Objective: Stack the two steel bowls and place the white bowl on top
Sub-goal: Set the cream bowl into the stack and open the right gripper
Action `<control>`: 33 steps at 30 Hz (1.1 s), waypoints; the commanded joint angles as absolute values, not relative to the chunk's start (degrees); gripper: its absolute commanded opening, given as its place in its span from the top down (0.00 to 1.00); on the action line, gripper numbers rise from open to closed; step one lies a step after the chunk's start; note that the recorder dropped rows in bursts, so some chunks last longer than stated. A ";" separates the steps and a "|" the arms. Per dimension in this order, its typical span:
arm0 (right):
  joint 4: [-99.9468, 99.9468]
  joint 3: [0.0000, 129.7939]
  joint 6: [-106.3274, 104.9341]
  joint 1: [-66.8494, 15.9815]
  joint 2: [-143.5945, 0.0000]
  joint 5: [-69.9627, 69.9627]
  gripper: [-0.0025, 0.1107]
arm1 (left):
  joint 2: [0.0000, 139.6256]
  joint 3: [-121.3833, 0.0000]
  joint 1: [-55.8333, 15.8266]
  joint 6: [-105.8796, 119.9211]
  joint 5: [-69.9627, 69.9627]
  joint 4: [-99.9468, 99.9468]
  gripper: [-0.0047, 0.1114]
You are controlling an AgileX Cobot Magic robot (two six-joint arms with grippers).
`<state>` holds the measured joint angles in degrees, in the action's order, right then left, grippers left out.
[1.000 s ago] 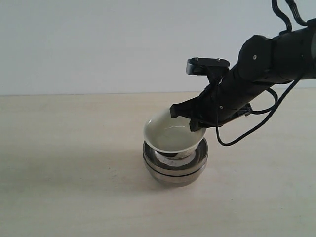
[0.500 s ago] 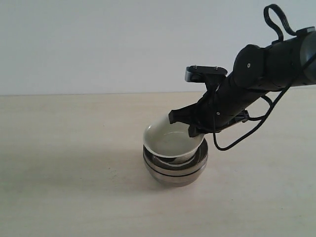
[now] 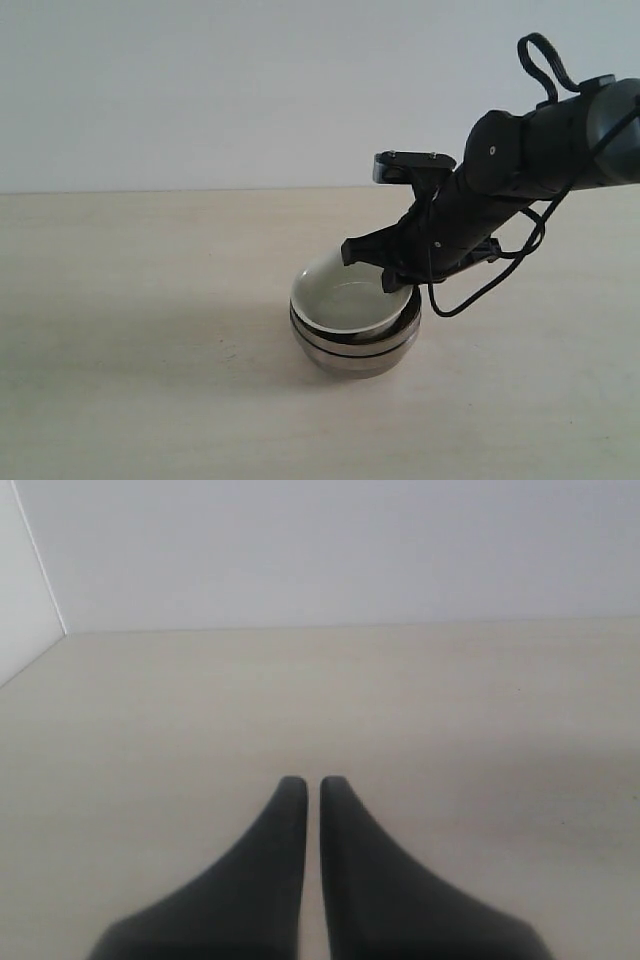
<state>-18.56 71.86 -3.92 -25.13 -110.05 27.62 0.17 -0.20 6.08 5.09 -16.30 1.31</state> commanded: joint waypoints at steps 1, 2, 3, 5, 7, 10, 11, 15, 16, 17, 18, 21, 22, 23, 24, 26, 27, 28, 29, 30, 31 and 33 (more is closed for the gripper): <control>-18.99 71.97 -4.03 -25.22 -109.89 26.18 0.98 | 0.00 0.00 6.11 4.44 -15.94 1.47 0.92; -18.99 71.97 -3.81 -25.22 -109.89 26.18 0.98 | 0.00 0.00 6.11 4.44 -15.94 1.47 0.92; -18.99 71.97 -3.55 -25.22 -109.89 26.00 0.98 | 0.00 0.00 6.11 4.44 -15.94 1.47 0.92; -18.99 71.97 -3.55 -25.22 -109.89 25.50 0.97 | 0.00 0.00 6.11 4.44 -15.94 1.47 0.92; -18.99 71.97 -3.55 -25.22 -109.89 25.07 0.92 | 0.00 0.00 6.11 4.44 -15.94 1.47 0.92; -18.99 71.97 -3.55 -25.22 -109.89 24.83 0.72 | 0.00 0.00 6.11 4.44 -15.94 1.47 0.92; -18.99 71.97 -3.55 -25.22 -109.89 24.71 0.67 | 0.00 0.00 6.11 4.44 -15.94 1.47 0.92; -18.99 71.97 -3.77 -25.22 -109.89 24.19 0.62 | 0.00 0.00 6.11 4.44 -15.94 1.47 0.92; -18.99 71.97 -4.05 -25.22 -109.89 23.89 0.62 | 0.00 0.00 6.11 4.44 -15.94 1.47 0.92; -18.99 72.17 -4.19 -25.22 -109.68 23.43 0.62 | 0.00 0.00 6.11 4.44 -15.94 1.47 0.92; -18.99 72.17 -4.30 -25.22 -109.40 23.09 0.62 | 0.00 0.00 6.11 4.44 -15.94 1.47 0.92; -18.99 72.17 -4.57 -25.22 -108.41 22.07 0.62 | 0.00 0.00 6.11 4.44 -15.94 1.47 0.92; -18.99 72.17 -4.57 -25.22 -108.03 21.95 0.62 | 0.00 0.00 6.11 4.44 -15.94 1.47 0.92; -18.99 72.17 -4.57 -25.22 -107.92 21.95 0.62 | 0.00 0.00 6.11 4.44 -15.94 1.47 0.92; -18.99 72.17 -4.57 -25.22 -107.92 21.95 0.62 | 0.00 0.00 6.11 4.44 -15.94 1.47 0.92; -18.99 72.17 -4.57 -25.22 -107.92 21.95 0.62 | 0.00 0.00 6.11 4.44 -15.94 1.47 0.92; -18.99 72.17 -4.57 -25.22 -107.92 21.95 0.62 | 0.00 0.00 6.11 4.44 -15.94 1.47 0.92; -18.99 72.17 -4.57 -25.22 -107.92 21.95 0.62 | 0.00 0.00 6.11 4.44 -15.94 1.47 0.92; -18.99 72.17 -4.57 -25.22 -107.91 22.11 0.62 | 0.00 0.00 6.11 4.44 -15.94 1.47 0.92; -18.89 72.17 -4.57 -25.22 -107.91 22.21 0.62 | 0.00 0.00 6.11 4.44 -15.94 1.47 0.92; -18.89 72.17 -4.57 -25.22 -107.91 22.21 0.62 | 0.00 0.00 6.11 4.44 -15.94 1.47 0.92; -18.88 72.17 -4.57 -25.22 -107.91 22.07 0.62 | 0.00 0.00 6.11 4.44 -15.94 1.47 0.92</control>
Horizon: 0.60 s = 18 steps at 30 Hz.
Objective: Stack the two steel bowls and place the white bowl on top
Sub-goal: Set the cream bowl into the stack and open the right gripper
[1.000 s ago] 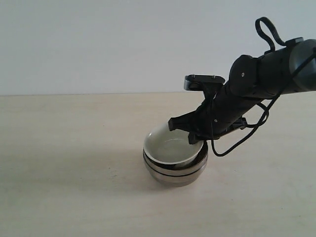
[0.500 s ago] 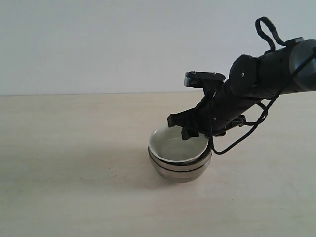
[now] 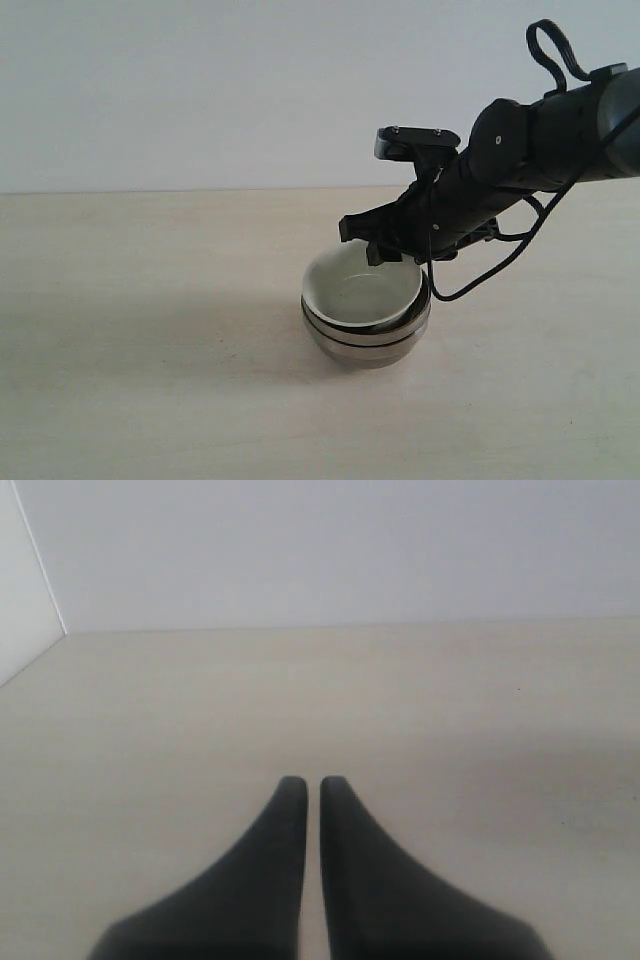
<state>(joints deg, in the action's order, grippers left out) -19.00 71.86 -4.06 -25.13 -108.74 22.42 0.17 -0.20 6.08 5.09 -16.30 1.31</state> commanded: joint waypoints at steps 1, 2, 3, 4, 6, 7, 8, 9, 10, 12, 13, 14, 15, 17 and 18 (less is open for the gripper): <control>-18.88 72.17 -4.57 -25.22 -107.91 21.83 0.62 | 0.00 0.00 6.11 4.44 -15.94 1.47 0.92; -18.88 72.17 -4.57 -25.22 -107.91 21.58 0.62 | 0.00 0.00 6.11 4.44 -15.94 1.47 0.92; -18.88 72.17 -4.57 -25.22 -107.91 21.20 0.62 | 0.00 0.00 6.11 4.44 -15.94 1.47 0.92; -18.88 72.17 -4.60 -25.22 -107.91 20.89 0.62 | 0.00 0.00 6.11 4.44 -15.94 1.47 0.92; -18.24 72.17 -4.60 -25.22 -107.91 20.48 0.62 | 0.00 0.00 6.11 4.44 -15.94 1.47 0.92; -17.83 72.17 -4.60 -25.22 -107.91 20.29 0.62 | 0.00 0.00 6.11 4.44 -15.94 1.47 0.92; -17.51 72.17 -4.60 -25.22 -107.91 20.10 0.62 | 0.00 0.00 6.11 4.44 -15.94 1.47 0.92; -17.44 72.17 -4.60 -25.22 -107.91 19.97 0.62 | 0.00 0.00 6.11 4.44 -15.94 1.47 0.92; -17.46 72.17 -4.87 -25.22 -107.91 19.85 0.62 | 0.00 0.00 6.11 4.44 -15.94 1.47 0.92; -17.46 72.17 -5.03 -25.22 -107.91 19.31 0.62 | 0.00 0.00 6.11 4.44 -15.94 1.47 0.92; -17.46 72.17 -5.03 -25.22 -107.91 18.97 0.62 | 0.00 0.00 6.11 4.44 -15.94 1.47 0.92; -17.46 72.17 -5.03 -25.22 -107.91 18.65 0.62 | 0.00 0.00 6.11 4.44 -15.94 1.47 0.92; -17.46 72.17 -5.03 -25.22 -107.91 18.55 0.62 | 0.00 0.00 6.11 4.44 -15.94 1.47 0.92; -17.14 72.17 -5.14 -25.22 -107.91 18.13 0.62 | 0.00 0.00 6.11 4.44 -15.94 1.47 0.92; -16.82 72.17 -5.14 -25.22 -107.91 17.89 0.62 | 0.00 0.00 6.11 4.44 -15.94 1.47 0.92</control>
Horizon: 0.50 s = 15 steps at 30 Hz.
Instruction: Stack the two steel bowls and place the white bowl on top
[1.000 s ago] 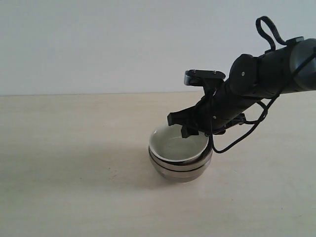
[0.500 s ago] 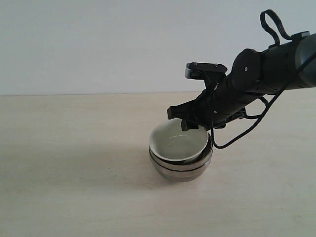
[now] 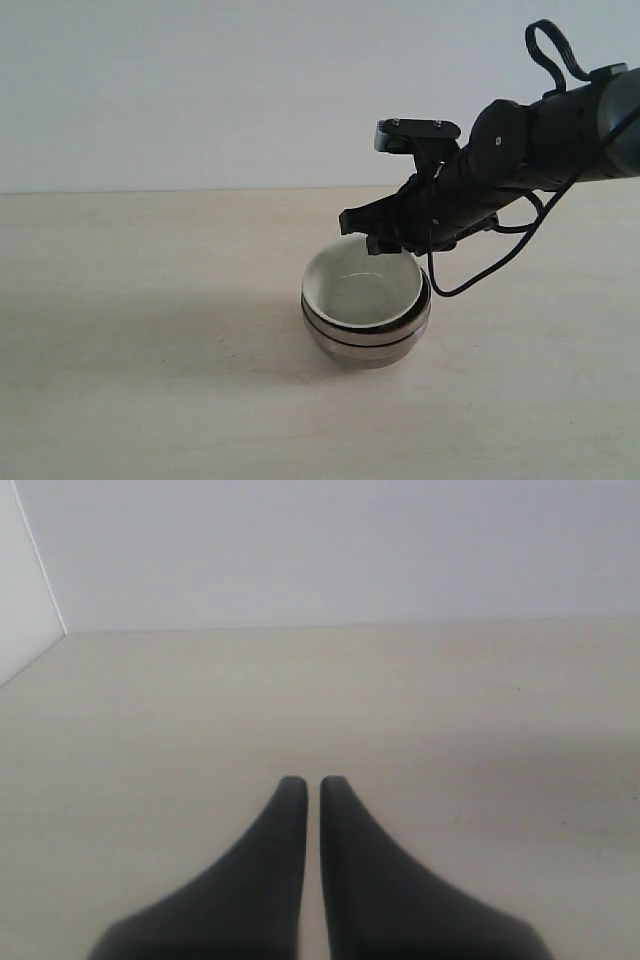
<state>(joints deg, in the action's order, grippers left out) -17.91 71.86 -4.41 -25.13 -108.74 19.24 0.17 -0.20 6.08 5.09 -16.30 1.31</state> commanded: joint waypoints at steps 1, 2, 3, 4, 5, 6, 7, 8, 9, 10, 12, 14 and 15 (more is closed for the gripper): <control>-16.54 72.17 -5.14 -25.22 -107.91 17.55 0.62 | 0.00 0.00 6.11 4.44 -15.94 1.47 0.92; -16.17 72.17 -5.14 -25.22 -107.83 17.07 0.62 | 0.00 0.00 6.11 4.44 -15.94 1.47 0.92; -15.90 72.17 -5.14 -25.22 -107.83 16.80 0.62 | 0.00 0.00 6.11 4.44 -15.94 1.47 0.92; -15.79 72.17 -5.14 -25.22 -107.52 16.26 0.62 | 0.00 0.00 6.11 4.44 -15.94 1.47 0.92; -15.79 72.17 -5.14 -25.22 -107.39 15.99 0.62 | 0.00 0.00 6.11 4.44 -15.94 1.47 0.92; -15.79 72.17 -5.14 -25.22 -107.12 15.69 0.62 | 0.00 0.00 6.11 4.44 -15.94 1.47 0.92; -15.79 72.17 -5.14 -25.22 -106.89 15.32 0.62 | 0.00 0.00 6.11 4.44 -15.94 1.47 0.92; -15.92 72.17 -5.14 -25.22 -106.65 15.21 0.62 | 0.00 0.00 6.11 4.44 -15.94 1.47 0.92; -16.37 72.17 -5.14 -25.22 -106.51 15.09 0.62 | 0.00 0.00 6.11 4.44 -15.94 1.47 0.92; -17.22 72.17 -5.02 -25.22 -106.51 15.09 0.62 | 0.00 0.00 6.11 4.44 -15.94 1.47 0.92; -19.15 71.94 -5.02 -25.99 -106.65 15.22 0.63 | 0.00 0.00 6.11 4.44 -15.94 1.47 0.92; -19.15 71.94 -5.66 -27.82 -107.47 14.60 0.73 | 0.00 0.00 6.11 4.44 -15.94 1.47 0.92; -19.15 71.94 -6.30 -28.71 -107.97 13.87 0.82 | 0.00 0.00 6.11 4.44 -15.94 1.47 0.92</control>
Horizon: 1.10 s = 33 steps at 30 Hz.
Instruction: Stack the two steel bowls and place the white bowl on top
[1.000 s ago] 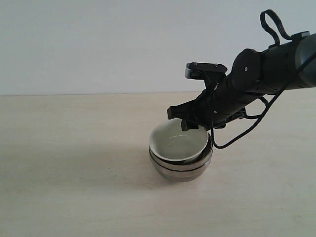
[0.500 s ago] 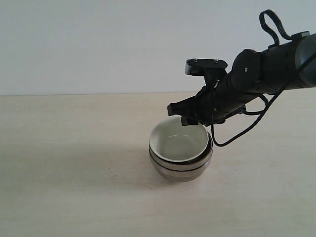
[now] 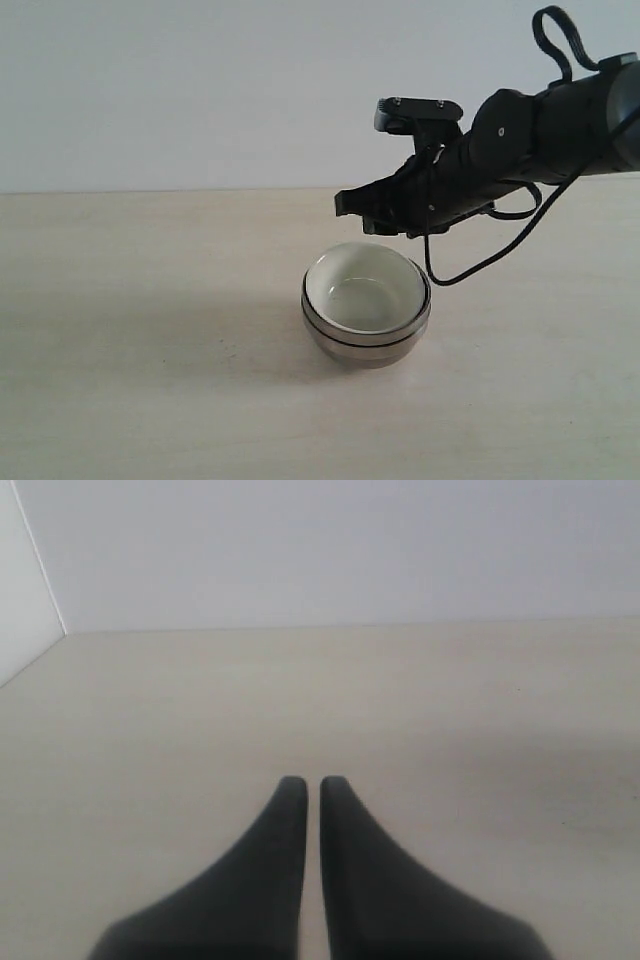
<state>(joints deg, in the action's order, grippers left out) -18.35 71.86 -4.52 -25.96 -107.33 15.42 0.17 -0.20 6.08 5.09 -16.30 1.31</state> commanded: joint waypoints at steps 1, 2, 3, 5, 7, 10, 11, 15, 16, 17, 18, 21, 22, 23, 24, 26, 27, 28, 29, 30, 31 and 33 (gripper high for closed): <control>-19.15 71.94 -7.36 -29.98 -108.51 12.66 0.92 | 0.00 0.00 6.11 4.44 -15.94 1.47 0.92; -19.15 71.94 -7.97 -30.82 -108.75 11.00 0.98 | 0.00 0.00 6.11 4.44 -15.94 1.47 0.92; -19.15 71.94 -8.11 -31.74 -109.17 9.75 0.98 | 0.00 0.00 6.11 4.44 -15.94 1.47 0.92; -19.03 71.94 -8.25 -33.23 -109.72 6.37 0.98 | 0.00 0.00 6.11 4.44 -15.94 1.47 0.92; -18.92 71.94 -8.06 -33.93 -110.42 4.01 0.98 | 0.00 0.00 6.11 4.44 -15.94 1.47 0.92; -18.92 71.94 -8.06 -34.40 -112.25 2.42 0.98 | 0.00 0.00 6.11 4.44 -15.94 1.47 0.92; -18.92 71.94 -8.19 -34.40 -112.66 2.33 0.98 | 0.00 0.00 6.11 4.44 -15.94 1.47 0.92; -18.68 71.94 -11.63 -34.16 -113.89 1.86 0.98 | 0.00 0.00 6.11 4.44 -15.94 1.47 0.92; -18.68 71.94 -11.63 -34.16 -114.14 1.65 0.98 | 0.00 0.00 6.11 4.44 -15.94 1.47 0.92; -18.68 71.94 -11.63 -34.16 -114.56 1.32 0.98 | 0.00 0.00 6.11 4.44 -15.94 1.47 0.92; -18.68 71.94 -11.52 -34.16 -114.76 0.91 0.98 | 0.00 0.00 6.11 4.44 -15.94 1.47 0.92; -18.68 71.94 -11.17 -34.16 -115.33 0.40 0.98 | 0.00 0.00 6.11 4.44 -15.94 1.47 0.92; -18.68 71.94 -11.06 -34.16 -115.33 0.00 0.98 | 0.00 0.00 6.11 4.44 -15.94 1.47 0.92; -18.68 72.06 -11.06 -34.16 -114.97 0.00 0.98 | 0.00 0.00 6.11 4.44 -15.94 1.47 0.92; -18.68 72.06 -11.06 -34.16 -114.48 0.00 0.98 | 0.00 0.00 6.11 4.44 -15.94 1.47 0.92; -18.68 72.06 -11.16 -34.16 -113.08 0.00 0.98 | 0.00 0.00 6.11 4.44 -15.94 1.47 0.92; -18.68 72.06 -11.37 -34.16 -112.35 0.00 0.98 | 0.00 0.00 6.11 4.44 -15.94 1.47 0.92; -18.68 72.06 -11.73 -34.16 -111.58 0.00 0.98 | 0.00 0.00 6.11 4.44 -15.94 1.47 0.92; -18.68 72.06 -12.30 -34.16 -110.33 0.40 0.98 | 0.00 0.00 6.11 4.44 -15.94 1.47 0.92; -18.68 72.06 -12.81 -34.16 -109.43 0.89 0.98 | 0.00 0.00 6.11 4.44 -15.94 1.47 0.92; -18.68 72.06 -13.89 -34.16 -108.29 1.59 0.98 | 0.00 0.00 6.11 4.44 -15.94 1.47 0.92; -18.68 72.06 -16.22 -34.16 -106.09 3.67 0.98 | 0.00 0.00 6.11 4.44 -15.94 1.47 0.92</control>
<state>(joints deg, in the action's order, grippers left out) -18.85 71.86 -13.36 -34.29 -109.29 1.71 0.17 -0.20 6.08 5.09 -16.30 1.31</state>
